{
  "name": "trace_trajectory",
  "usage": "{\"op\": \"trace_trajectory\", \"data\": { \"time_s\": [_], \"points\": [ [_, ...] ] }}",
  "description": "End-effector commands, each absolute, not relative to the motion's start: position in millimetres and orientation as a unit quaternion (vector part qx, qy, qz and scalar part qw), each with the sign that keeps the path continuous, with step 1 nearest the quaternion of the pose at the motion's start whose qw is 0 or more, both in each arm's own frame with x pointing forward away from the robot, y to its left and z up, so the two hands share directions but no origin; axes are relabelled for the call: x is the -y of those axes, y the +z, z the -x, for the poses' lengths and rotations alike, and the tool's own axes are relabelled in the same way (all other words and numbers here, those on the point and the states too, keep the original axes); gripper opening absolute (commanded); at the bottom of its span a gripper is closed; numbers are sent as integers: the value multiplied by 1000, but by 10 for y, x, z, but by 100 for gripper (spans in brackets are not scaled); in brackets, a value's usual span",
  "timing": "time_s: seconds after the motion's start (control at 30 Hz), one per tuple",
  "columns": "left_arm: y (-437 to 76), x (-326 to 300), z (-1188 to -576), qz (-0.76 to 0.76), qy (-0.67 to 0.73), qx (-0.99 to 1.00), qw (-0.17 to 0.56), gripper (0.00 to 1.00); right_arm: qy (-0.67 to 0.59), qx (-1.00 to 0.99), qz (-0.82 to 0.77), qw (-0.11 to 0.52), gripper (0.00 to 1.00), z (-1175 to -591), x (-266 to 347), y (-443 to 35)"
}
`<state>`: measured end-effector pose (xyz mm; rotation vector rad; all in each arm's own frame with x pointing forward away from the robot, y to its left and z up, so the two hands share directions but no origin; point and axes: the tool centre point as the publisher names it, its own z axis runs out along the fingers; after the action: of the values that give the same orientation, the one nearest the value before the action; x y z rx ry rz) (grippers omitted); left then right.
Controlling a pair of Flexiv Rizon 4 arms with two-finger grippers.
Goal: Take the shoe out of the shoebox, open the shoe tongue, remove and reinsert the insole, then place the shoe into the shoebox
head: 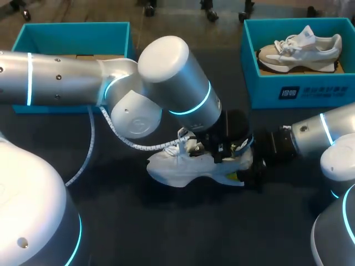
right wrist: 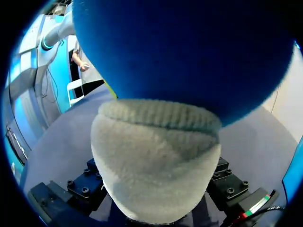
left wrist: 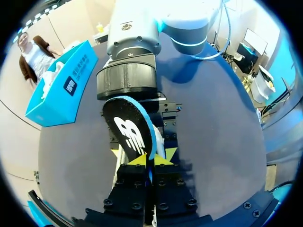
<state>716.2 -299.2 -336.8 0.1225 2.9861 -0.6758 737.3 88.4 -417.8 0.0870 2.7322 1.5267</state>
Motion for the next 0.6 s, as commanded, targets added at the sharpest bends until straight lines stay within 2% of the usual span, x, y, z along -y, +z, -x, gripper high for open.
{"op": "trace_trajectory", "data": {
  "time_s": [0.03, 0.17, 0.6],
  "points": [
    [-3309, 2931, -7201, -50, -227, -973, 3, 0, 487, -873, -28, 6, 0, -7357, -927, -4228],
    [-3213, 2877, -7237, -63, -236, -969, -46, 0, 487, -873, -28, 6, 0, -7357, -927, -4228],
    [-3056, 3013, -7192, -96, -235, -965, -70, 0, 487, -873, -28, 6, 0, -7357, -927, -4228]
  ]
}}
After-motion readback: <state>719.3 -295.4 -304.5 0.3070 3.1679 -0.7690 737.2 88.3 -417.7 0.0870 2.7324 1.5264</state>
